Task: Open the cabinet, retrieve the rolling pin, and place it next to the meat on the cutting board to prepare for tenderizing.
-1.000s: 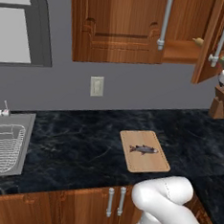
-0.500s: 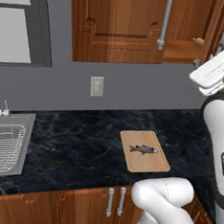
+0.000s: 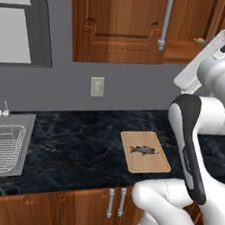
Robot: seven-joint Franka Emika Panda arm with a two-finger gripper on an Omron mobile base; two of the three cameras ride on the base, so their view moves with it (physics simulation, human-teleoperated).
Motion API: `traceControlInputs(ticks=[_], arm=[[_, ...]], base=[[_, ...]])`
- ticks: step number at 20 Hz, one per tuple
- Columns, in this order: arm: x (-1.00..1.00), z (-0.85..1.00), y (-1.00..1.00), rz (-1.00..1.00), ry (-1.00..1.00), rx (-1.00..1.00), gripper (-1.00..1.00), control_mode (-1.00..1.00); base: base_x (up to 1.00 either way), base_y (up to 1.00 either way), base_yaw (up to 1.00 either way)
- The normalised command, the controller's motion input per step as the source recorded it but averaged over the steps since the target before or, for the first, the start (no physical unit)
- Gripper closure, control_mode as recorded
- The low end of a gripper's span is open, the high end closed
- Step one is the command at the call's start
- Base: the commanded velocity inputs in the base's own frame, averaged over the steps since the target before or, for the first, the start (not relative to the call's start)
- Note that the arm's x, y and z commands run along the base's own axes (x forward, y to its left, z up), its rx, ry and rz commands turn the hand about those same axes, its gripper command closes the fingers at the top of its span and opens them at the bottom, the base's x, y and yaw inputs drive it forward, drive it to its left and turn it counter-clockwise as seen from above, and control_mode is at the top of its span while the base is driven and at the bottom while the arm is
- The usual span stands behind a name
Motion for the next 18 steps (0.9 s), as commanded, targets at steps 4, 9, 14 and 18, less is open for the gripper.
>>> traceControlInputs(ticks=[4, 9, 14, 18], arm=[[0.2, -0.26, 0.02, -0.3, 0.14, -0.28, -1.0, -1.0], [0.31, -0.35, -0.02, -0.2, 0.22, -0.23, -1.0, -1.0], [0.38, -0.13, -0.08, -0.23, 0.1, -0.14, -1.0, -1.0], [0.26, -0.09, -0.24, -0.21, 0.0, -0.11, -1.0, -1.0]], base=[[0.0, 0.0, 0.0], [0.0, 0.0, 0.0], [0.0, 0.0, 0.0], [0.0, 0.0, 0.0]])
